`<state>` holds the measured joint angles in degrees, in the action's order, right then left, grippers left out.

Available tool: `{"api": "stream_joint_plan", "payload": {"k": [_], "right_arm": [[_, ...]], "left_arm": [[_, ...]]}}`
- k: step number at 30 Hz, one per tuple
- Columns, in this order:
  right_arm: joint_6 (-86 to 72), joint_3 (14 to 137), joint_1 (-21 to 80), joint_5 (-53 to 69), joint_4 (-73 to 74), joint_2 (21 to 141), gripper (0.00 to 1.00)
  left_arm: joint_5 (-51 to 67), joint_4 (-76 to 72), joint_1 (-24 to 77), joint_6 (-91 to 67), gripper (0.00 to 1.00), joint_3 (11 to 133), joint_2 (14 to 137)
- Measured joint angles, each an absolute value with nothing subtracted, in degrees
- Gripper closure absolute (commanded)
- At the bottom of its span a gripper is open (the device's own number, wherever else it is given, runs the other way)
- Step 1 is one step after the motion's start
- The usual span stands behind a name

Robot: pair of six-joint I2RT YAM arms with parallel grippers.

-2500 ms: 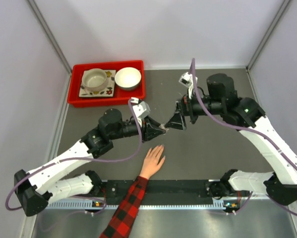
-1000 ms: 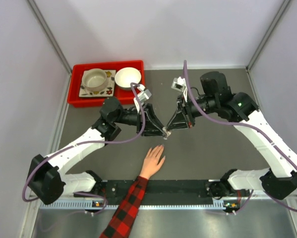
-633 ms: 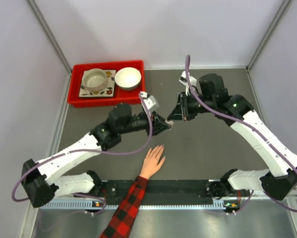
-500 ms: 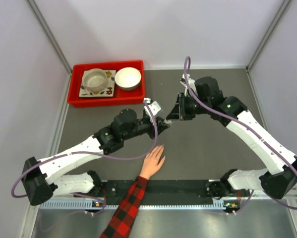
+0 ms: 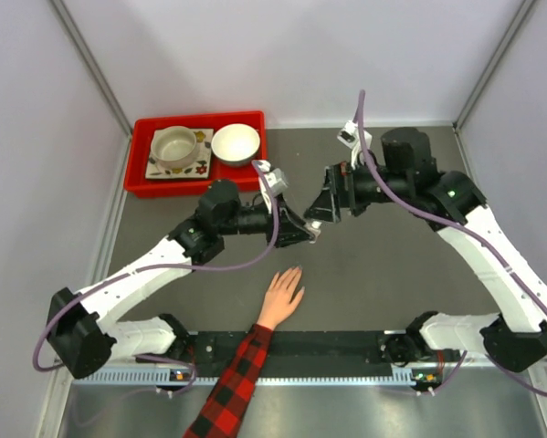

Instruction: Paint the nails

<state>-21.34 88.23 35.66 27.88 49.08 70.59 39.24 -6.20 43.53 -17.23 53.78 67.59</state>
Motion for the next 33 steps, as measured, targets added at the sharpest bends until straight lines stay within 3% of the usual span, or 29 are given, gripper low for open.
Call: {"api": "stream_joint_plan", "payload": {"k": [5,6,7,9,10,12,13,17,21,25,26,29,33], "right_arm": [[-15.51,88.25,35.05,37.45,50.59,67.77,0.10],[-14.66,88.20,35.05,40.01,50.41,67.59,0.13],[-14.02,88.18,35.05,42.52,50.24,67.55,0.23],[-12.91,88.18,35.05,46.46,50.06,67.72,0.28],[-12.58,88.18,35.05,47.92,50.04,67.96,0.37],[-11.68,88.18,35.05,49.87,50.04,68.75,0.41],[-11.51,88.18,35.05,50.35,50.02,69.06,0.48],[-10.66,88.18,35.05,52.27,49.91,70.35,0.51],[-9.58,88.18,35.05,53.98,49.93,70.52,0.66],[-8.56,88.12,35.05,54.33,50.22,70.59,0.68],[-8.38,88.03,35.05,54.30,50.24,70.61,0.72],[-7.53,87.72,34.92,53.65,50.37,70.65,0.98],[-7.77,87.72,34.37,51.55,50.70,70.98,1.00]], "left_arm": [[53.71,-17.93,38.33,-31.09,1.00,50.92,67.53],[56.45,-20.58,37.85,-34.00,1.00,50.85,67.81],[58.72,-23.38,37.69,-36.69,1.00,50.85,68.20],[62.24,-27.97,37.65,-41.01,1.00,50.85,69.01],[63.24,-29.30,37.65,-42.33,1.00,50.85,69.34],[65.36,-31.92,37.65,-45.04,1.00,50.85,70.02],[65.82,-32.58,37.65,-45.78,1.00,50.85,70.24],[67.31,-34.41,37.65,-48.01,1.00,50.85,70.81],[68.07,-35.20,37.65,-48.64,1.00,50.85,70.87],[68.47,-35.59,37.67,-48.71,1.00,50.85,71.16],[68.58,-35.59,37.67,-48.71,1.00,50.85,71.26],[68.82,-35.42,37.67,-48.14,1.00,50.94,71.53],[67.16,-29.45,37.65,-42.81,1.00,52.14,71.13]]}}
